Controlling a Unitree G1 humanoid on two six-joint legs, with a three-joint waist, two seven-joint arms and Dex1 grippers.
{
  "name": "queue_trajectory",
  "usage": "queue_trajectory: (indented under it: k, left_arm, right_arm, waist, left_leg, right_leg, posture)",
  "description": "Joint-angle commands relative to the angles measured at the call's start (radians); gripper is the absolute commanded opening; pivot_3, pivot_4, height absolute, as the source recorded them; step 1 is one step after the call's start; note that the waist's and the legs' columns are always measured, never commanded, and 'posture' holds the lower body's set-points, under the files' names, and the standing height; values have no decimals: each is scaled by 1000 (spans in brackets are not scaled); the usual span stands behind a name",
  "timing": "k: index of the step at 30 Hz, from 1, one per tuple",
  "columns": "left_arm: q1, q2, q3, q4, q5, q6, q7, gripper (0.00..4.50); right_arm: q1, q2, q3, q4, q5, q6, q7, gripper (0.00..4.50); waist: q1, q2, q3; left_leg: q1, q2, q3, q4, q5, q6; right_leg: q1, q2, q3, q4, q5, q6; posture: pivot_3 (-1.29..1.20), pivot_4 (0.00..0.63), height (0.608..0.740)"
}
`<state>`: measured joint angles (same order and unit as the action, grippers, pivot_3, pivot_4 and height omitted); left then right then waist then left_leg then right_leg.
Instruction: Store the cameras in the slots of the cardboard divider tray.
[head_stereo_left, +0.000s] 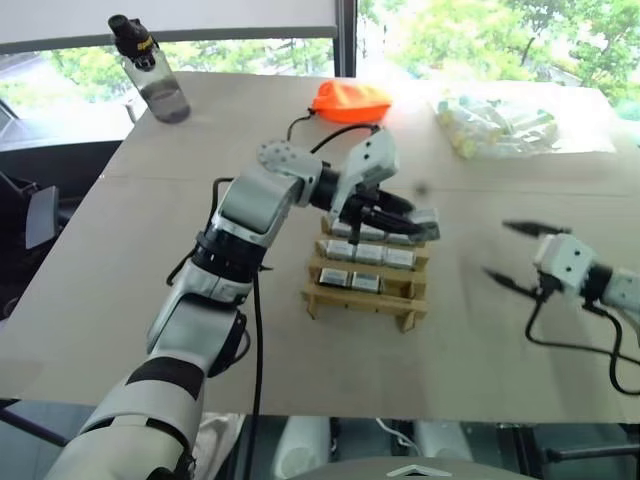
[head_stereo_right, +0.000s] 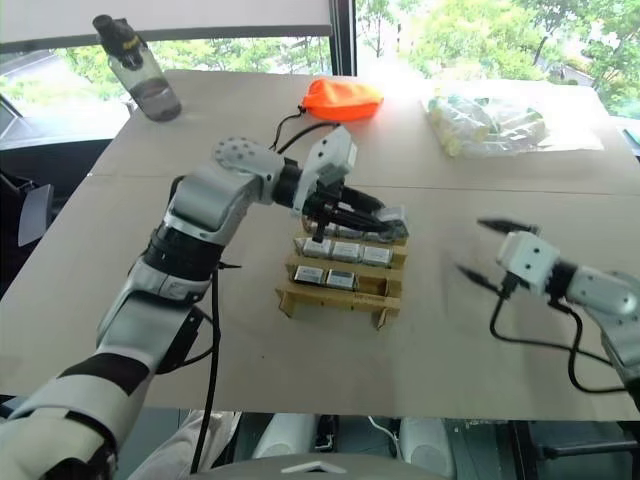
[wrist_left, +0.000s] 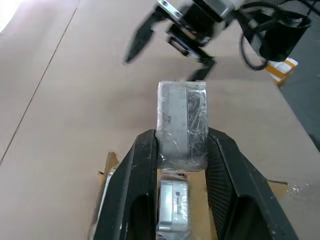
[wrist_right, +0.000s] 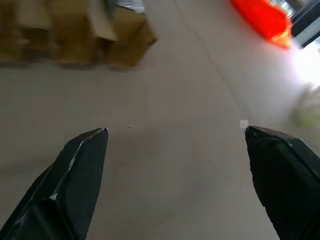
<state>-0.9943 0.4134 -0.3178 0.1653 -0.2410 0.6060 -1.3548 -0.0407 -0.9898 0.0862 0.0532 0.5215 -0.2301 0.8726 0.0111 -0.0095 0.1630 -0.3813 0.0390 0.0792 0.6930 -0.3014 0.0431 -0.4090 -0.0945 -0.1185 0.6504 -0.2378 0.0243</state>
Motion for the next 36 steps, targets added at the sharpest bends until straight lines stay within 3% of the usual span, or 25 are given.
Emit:
queue_trajectory:
  k: [1,6,8,10,20,27,36]
  left_arm:
    - [30,31,0,-108,-22,8,-3,765]
    - [78,65,-16,-194,-18,13,4,765]
    - [102,82,-32,-224,0,-7,7,765]
    - [124,92,-46,-249,7,-12,16,765]
    - [184,110,-95,-311,15,-20,42,765]
    - [186,148,-143,-261,74,-145,-1,765]
    - [177,144,-168,-217,103,-111,4,765]
  right_arm:
    - [93,-16,-114,-82,238,138,257,4326]
    - [147,8,-173,-64,287,231,438,4326]
    - [147,81,-222,-57,389,226,568,4326]
    - [138,105,-237,-42,384,241,633,4326]
    - [85,168,-266,-15,292,247,681,4326]
    - [92,200,-296,-37,260,234,663,4326]
    - [93,231,-310,-53,228,229,657,4326]
  waist:
    - [2,0,0]
    - [3,0,0]
    - [5,0,0]
    - [6,0,0]
    - [7,0,0]
    - [7,0,0]
    - [6,0,0]
  left_leg:
    - [0,0,0,1,0,0]
    - [2,0,-4,4,-1,1]
    - [1,0,-5,5,-1,2]
    - [0,0,-6,6,-2,3]
    - [0,0,-7,7,-2,3]
    - [0,0,-6,7,-2,3]
    - [0,0,-6,7,-2,3]
  right_leg:
    - [0,0,0,1,0,0]
    - [4,0,-2,2,0,0]
    - [4,0,-2,2,0,0]
    - [4,0,-3,1,0,0]
    - [4,-1,-4,3,0,0]
    - [4,-1,-4,3,0,0]
    - [4,-1,-4,3,0,0]
  posture:
    - [0,150,726]
    - [0,150,726]
    - [0,150,726]
    - [0,150,726]
    - [0,150,726]
    - [0,150,726]
    - [0,150,726]
